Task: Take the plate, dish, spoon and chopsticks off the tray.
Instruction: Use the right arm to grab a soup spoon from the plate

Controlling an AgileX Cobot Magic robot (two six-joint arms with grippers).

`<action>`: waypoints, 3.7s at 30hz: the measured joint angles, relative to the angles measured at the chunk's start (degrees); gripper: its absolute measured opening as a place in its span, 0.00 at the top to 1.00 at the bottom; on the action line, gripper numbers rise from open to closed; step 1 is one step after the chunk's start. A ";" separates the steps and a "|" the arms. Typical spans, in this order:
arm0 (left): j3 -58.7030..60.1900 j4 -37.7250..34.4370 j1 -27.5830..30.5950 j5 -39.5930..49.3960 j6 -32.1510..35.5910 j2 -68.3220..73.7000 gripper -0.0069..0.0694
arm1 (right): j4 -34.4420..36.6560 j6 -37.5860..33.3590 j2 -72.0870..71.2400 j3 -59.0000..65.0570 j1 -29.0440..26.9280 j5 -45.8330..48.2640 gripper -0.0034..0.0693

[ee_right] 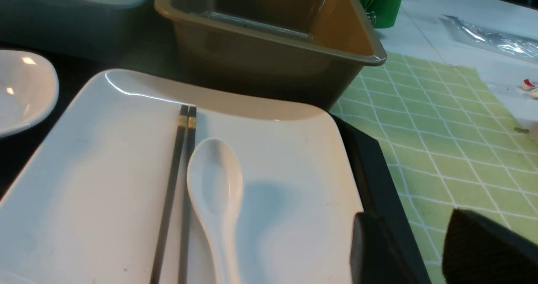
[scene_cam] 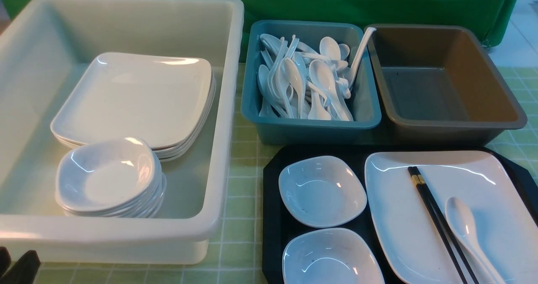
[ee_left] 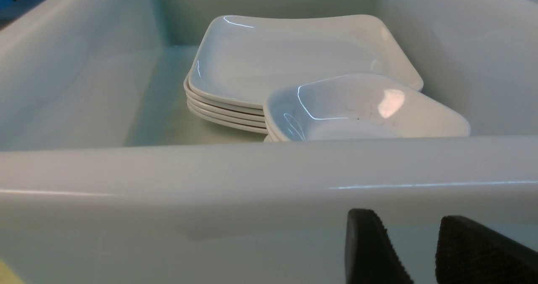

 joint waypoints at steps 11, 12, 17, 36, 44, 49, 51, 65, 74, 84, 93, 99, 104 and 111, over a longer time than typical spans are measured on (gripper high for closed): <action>0.00 0.00 0.00 0.00 0.00 0.00 0.62 | -0.10 -0.16 0.00 0.00 0.00 0.00 0.62; 0.00 0.00 0.00 0.00 0.00 0.00 0.62 | -0.21 -0.71 0.00 0.00 0.00 -0.28 0.62; 0.00 0.00 0.00 0.00 0.00 0.00 0.62 | -0.39 -1.55 0.00 0.00 0.00 -1.64 0.62; 0.00 0.00 0.00 0.00 0.00 0.00 0.62 | 7.91 41.97 0.00 0.00 0.00 -6.54 0.62; 0.00 0.00 0.00 0.00 0.00 0.00 0.62 | 8.03 43.41 0.00 0.00 0.00 -9.14 0.65; 0.00 0.00 0.00 0.00 0.01 0.00 0.62 | 7.78 34.45 3.55 -9.02 0.00 -7.33 0.91; 0.00 0.00 0.00 0.00 0.01 0.00 0.62 | 7.41 30.42 7.88 -13.93 0.00 -3.81 0.93; 0.00 0.00 0.00 0.00 0.01 0.00 0.62 | 5.85 8.70 64.96 -39.63 0.00 34.31 0.75; 0.00 0.00 0.00 0.00 0.01 0.00 0.62 | 5.82 2.19 81.53 -44.15 1.99 33.83 0.39; 0.00 0.00 0.00 0.00 0.01 0.00 0.62 | 5.82 -0.12 88.12 -47.00 9.90 31.08 0.38; 0.00 0.00 0.00 0.00 0.01 0.00 0.62 | 3.48 -0.12 89.88 -47.05 9.95 31.12 0.38; 0.00 0.00 0.00 0.00 0.07 0.00 0.62 | 3.04 -0.12 90.15 -47.05 9.95 31.85 0.38; 0.00 0.00 0.00 0.00 0.02 0.00 0.62 | 2.87 -0.12 92.72 -47.05 9.95 31.79 0.38; 0.00 0.00 0.00 0.00 0.02 0.00 0.62 | 2.18 -0.17 93.43 -47.43 9.95 31.81 0.53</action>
